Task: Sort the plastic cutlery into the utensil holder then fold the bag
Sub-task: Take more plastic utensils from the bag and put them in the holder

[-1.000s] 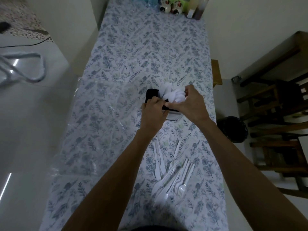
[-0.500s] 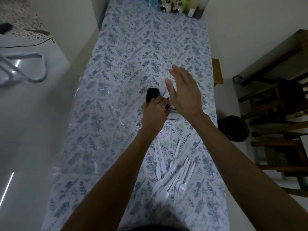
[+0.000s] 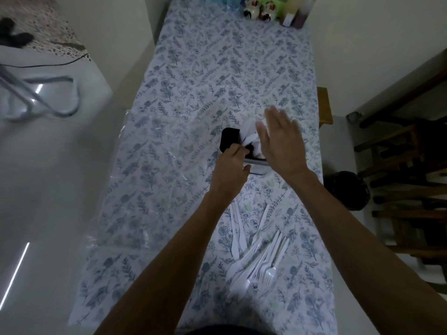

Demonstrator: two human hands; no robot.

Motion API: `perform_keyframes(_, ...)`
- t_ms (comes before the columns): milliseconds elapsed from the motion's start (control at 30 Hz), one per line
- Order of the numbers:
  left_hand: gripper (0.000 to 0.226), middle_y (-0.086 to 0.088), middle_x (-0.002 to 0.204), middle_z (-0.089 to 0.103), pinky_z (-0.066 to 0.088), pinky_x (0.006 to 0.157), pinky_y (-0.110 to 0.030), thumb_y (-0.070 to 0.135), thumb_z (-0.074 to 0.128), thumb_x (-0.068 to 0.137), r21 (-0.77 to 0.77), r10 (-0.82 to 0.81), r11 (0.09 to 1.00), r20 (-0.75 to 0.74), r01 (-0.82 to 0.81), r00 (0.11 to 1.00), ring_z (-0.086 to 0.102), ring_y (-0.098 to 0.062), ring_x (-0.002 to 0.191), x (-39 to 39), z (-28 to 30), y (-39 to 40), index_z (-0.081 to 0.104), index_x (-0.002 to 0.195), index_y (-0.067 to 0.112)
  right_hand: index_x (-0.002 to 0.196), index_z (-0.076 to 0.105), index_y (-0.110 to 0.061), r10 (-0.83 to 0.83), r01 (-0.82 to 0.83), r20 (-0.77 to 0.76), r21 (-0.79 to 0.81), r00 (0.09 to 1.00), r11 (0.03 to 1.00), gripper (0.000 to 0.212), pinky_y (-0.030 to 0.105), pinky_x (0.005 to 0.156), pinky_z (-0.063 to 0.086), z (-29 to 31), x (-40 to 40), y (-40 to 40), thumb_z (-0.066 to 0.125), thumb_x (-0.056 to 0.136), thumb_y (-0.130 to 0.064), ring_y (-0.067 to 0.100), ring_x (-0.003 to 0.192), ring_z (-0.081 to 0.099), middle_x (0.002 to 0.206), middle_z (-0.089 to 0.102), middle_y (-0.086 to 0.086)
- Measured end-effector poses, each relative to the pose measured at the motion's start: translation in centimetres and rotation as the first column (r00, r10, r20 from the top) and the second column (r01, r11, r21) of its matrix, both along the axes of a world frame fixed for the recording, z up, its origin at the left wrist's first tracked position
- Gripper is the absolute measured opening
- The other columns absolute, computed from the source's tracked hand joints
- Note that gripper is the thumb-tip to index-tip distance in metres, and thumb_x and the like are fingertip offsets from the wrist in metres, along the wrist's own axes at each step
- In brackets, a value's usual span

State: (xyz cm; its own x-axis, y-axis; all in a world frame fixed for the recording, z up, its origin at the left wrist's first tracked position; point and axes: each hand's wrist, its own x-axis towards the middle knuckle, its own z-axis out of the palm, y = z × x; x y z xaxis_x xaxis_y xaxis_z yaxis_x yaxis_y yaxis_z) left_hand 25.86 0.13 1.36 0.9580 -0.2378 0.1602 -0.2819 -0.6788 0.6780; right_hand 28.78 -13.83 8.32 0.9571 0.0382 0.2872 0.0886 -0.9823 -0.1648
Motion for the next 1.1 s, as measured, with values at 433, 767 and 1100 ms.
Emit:
perform_keyframes(433, 0.037, -0.015, 0.12, 0.063, 0.054, 0.094, -0.04, 0.003, 0.074, 0.085, -0.058, -0.037, 0.998, -0.018, 0.036, 0.999, 0.065, -0.029, 0.104, -0.5, 0.1, 0.6, 0.067, 0.121, -0.003, 0.154, 0.037, -0.018, -0.155, 0.151, -0.066, -0.062, 0.986, 0.987, 0.068, 0.06, 0.119, 0.026, -3.9, 0.3, 0.9, 0.023, 0.104, -0.061, 0.044, 0.147, 0.03, 0.16, 0.033, 0.022)
perform_keyframes(767, 0.049, -0.008, 0.147, 0.054, 0.049, 0.103, -0.045, 0.022, 0.07, 0.092, -0.01, -0.035, 0.999, 0.015, 0.035, 0.999, 0.056, -0.029, 0.127, -3.0, 0.3, 1.5, 0.059, 0.137, 0.006, 0.149, 0.036, -0.015, -0.171, 0.141, 0.013, 0.501, 0.985, 0.854, 0.057, 0.039, 0.116, 0.033, -1.4, -4.4, -1.6, 0.043, 0.105, -0.049, 0.023, 0.141, 0.037, 0.151, 0.043, 0.01)
perform_keyframes(1100, 0.079, -0.008, 0.162, 0.038, 0.029, 0.122, -0.047, 0.051, 0.062, 0.096, 0.041, -0.041, 0.997, -0.336, 0.058, 0.941, 0.037, -0.024, 0.147, -14.4, -2.4, 1.8, 0.031, 0.158, 0.012, 0.109, 0.063, -0.022, -0.149, 0.436, -0.705, 0.246, 0.694, 0.866, 0.019, 0.038, 0.08, 0.056, -9.9, -24.0, -8.3, 0.057, 0.098, -0.037, 0.023, 0.092, 0.066, 0.1, 0.07, 0.002)
